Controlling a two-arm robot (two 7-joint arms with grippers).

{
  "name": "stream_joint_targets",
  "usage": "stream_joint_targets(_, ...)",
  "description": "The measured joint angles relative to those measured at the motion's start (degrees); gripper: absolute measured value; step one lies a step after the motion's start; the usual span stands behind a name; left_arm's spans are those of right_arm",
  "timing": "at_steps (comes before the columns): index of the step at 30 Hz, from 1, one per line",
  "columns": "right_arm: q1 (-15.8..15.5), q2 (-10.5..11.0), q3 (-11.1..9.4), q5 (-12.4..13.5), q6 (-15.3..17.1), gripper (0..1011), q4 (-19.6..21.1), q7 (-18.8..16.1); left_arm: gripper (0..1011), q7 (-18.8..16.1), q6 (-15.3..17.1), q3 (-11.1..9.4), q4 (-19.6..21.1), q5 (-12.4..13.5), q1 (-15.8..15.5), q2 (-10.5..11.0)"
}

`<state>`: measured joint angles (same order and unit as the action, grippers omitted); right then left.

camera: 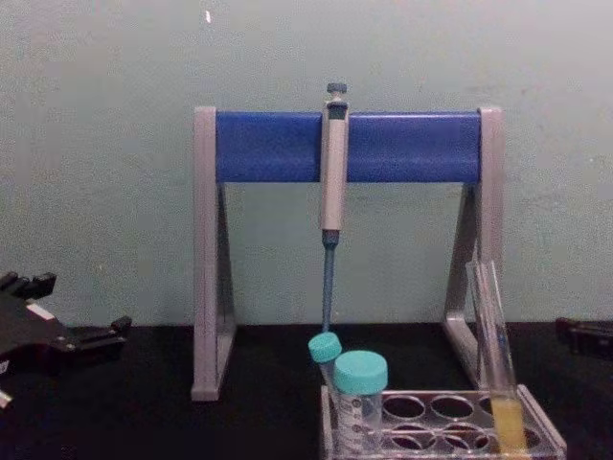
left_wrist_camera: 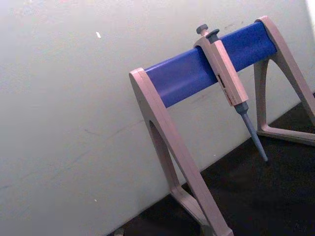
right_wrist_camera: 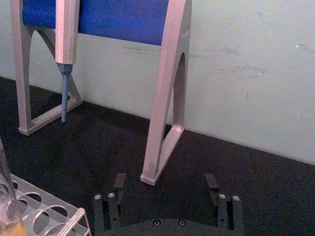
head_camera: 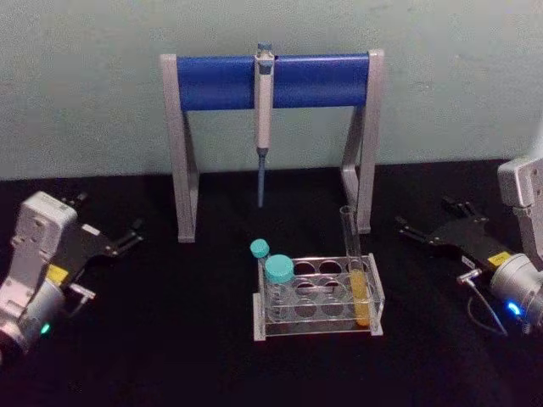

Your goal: Pick up the test tube from the test tube rack, shake it, then place it back into the test tube rack.

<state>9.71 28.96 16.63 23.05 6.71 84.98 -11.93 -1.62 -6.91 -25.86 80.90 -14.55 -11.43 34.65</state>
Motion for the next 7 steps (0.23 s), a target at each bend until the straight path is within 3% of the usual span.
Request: stream_joint_targets(7,0.00,0.00,0.00,0.00,0.00,1000,0.00,0.00,1001,0.00,0.00,0.00,0.00,0.00,0.00,0.00)
